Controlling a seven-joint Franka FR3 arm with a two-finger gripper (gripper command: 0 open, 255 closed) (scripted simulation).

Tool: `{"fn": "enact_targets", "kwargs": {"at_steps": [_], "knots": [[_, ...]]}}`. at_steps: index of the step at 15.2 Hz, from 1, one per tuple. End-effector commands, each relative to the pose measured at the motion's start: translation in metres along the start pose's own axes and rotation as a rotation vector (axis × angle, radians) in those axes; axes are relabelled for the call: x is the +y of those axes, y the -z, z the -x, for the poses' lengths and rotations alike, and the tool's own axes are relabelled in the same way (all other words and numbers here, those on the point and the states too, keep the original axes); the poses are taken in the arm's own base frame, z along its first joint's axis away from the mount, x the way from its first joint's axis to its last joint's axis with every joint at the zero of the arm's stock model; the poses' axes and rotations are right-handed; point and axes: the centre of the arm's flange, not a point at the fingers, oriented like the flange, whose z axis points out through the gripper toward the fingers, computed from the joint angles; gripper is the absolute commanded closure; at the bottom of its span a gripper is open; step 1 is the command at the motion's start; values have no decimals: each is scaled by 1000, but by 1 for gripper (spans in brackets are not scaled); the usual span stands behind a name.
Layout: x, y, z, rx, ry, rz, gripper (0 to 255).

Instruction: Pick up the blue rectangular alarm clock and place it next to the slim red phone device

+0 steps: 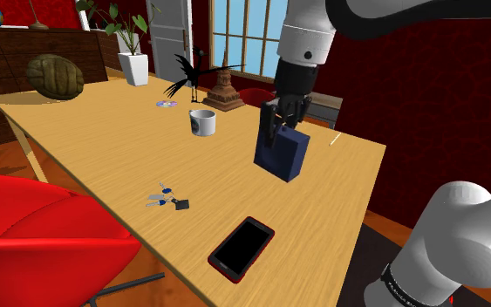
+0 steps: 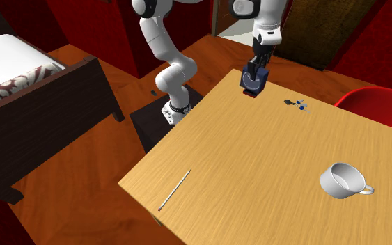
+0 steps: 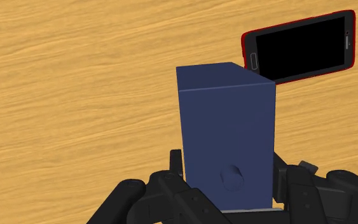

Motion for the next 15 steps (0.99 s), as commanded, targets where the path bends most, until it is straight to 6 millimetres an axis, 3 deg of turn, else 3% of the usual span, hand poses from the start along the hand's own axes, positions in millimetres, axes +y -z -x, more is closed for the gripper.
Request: {"fn": "enact_targets", "kwargs": {"at_steps": [1, 15], "knots": [[0, -11, 1, 1, 0, 0, 255], [2, -84, 7, 1, 0, 0, 255]]}}
